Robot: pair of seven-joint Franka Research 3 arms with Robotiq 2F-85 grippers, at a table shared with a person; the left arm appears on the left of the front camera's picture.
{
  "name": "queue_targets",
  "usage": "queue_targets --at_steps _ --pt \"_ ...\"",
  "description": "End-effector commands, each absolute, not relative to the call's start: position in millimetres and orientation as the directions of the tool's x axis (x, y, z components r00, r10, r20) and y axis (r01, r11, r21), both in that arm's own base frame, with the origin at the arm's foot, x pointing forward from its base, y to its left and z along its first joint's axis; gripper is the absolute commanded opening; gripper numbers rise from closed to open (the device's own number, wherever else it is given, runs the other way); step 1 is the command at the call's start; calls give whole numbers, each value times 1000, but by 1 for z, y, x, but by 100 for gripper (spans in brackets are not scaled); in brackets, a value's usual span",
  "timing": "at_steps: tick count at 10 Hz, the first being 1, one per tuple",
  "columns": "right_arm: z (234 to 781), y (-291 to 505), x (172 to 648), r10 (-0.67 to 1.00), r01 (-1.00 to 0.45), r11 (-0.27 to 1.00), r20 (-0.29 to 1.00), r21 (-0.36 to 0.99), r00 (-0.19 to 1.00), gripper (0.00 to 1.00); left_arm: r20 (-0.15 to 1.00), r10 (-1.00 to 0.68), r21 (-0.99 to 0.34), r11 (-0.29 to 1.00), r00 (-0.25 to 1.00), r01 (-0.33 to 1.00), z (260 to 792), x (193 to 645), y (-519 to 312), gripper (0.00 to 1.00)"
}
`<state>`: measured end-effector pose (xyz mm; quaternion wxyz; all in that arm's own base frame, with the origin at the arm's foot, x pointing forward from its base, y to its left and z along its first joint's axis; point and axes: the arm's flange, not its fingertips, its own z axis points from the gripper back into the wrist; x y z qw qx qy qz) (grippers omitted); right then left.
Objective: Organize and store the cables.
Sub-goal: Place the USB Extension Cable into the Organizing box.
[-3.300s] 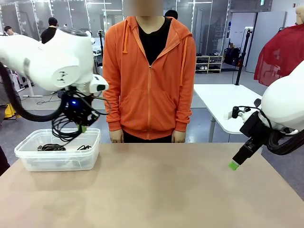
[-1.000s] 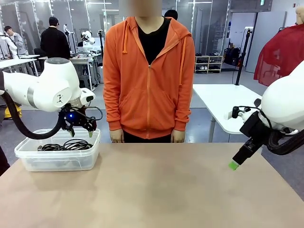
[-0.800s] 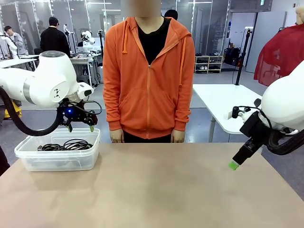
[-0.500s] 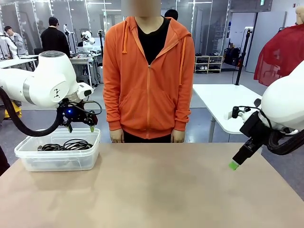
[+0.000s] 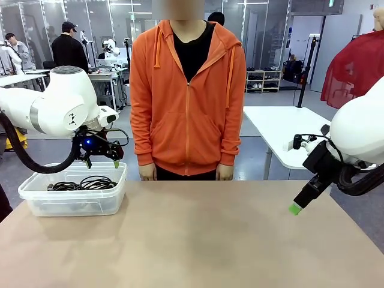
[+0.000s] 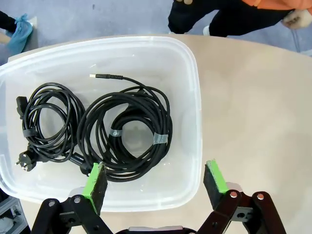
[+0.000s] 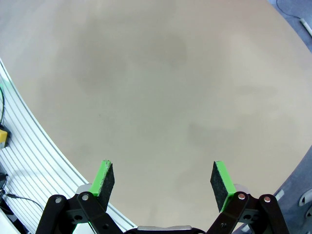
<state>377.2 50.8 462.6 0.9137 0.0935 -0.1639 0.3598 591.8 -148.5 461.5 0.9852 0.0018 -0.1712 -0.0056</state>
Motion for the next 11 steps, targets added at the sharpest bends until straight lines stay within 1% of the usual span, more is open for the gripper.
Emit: queue_targets --at_steps 1,11 --pt "464 50 377 623 -679 733 360 44 695 100 345 -23 22 1000 938 16 462 594 -148 100" --pt "464 50 377 623 -679 733 360 44 695 100 345 -23 22 1000 938 16 462 594 -148 100"
